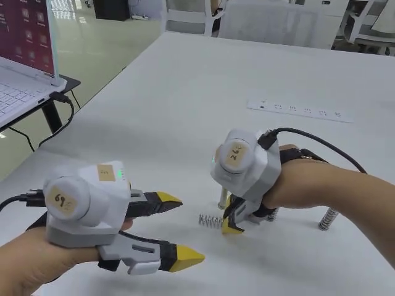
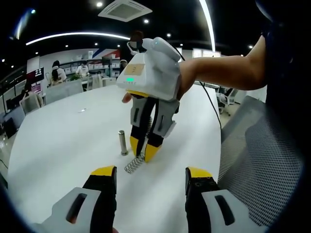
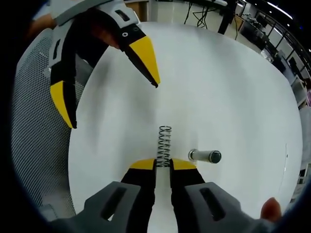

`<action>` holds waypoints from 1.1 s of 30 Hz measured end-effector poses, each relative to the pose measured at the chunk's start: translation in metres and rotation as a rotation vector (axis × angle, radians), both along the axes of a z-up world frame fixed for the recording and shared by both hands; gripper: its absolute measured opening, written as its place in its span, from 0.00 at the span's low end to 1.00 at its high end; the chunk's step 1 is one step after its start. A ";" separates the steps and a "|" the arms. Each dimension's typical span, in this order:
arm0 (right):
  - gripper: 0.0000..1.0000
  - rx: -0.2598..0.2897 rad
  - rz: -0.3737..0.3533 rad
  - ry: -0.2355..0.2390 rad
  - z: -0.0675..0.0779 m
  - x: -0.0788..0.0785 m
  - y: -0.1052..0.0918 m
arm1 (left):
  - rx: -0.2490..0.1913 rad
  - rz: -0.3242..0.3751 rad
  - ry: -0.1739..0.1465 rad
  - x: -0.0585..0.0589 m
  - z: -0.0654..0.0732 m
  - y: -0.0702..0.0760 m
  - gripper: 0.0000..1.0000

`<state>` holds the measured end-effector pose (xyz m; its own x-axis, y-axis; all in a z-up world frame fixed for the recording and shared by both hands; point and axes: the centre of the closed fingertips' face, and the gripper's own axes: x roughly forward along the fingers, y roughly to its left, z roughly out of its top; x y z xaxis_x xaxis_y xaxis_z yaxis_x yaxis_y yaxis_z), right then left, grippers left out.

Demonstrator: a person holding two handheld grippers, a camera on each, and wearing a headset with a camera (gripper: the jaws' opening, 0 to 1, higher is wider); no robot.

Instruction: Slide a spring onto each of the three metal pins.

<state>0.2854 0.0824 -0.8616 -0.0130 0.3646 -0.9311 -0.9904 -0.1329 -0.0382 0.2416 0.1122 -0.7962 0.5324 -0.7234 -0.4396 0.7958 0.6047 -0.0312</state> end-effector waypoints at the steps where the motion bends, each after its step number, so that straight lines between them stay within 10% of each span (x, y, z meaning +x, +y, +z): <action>1: 0.09 0.000 0.003 -0.004 0.000 0.000 0.000 | 0.000 0.000 0.000 0.000 0.000 0.000 0.52; 33: 0.08 -0.005 0.015 -0.007 0.045 -0.017 -0.023 | 0.011 -0.051 -0.023 0.002 0.011 -0.013 0.47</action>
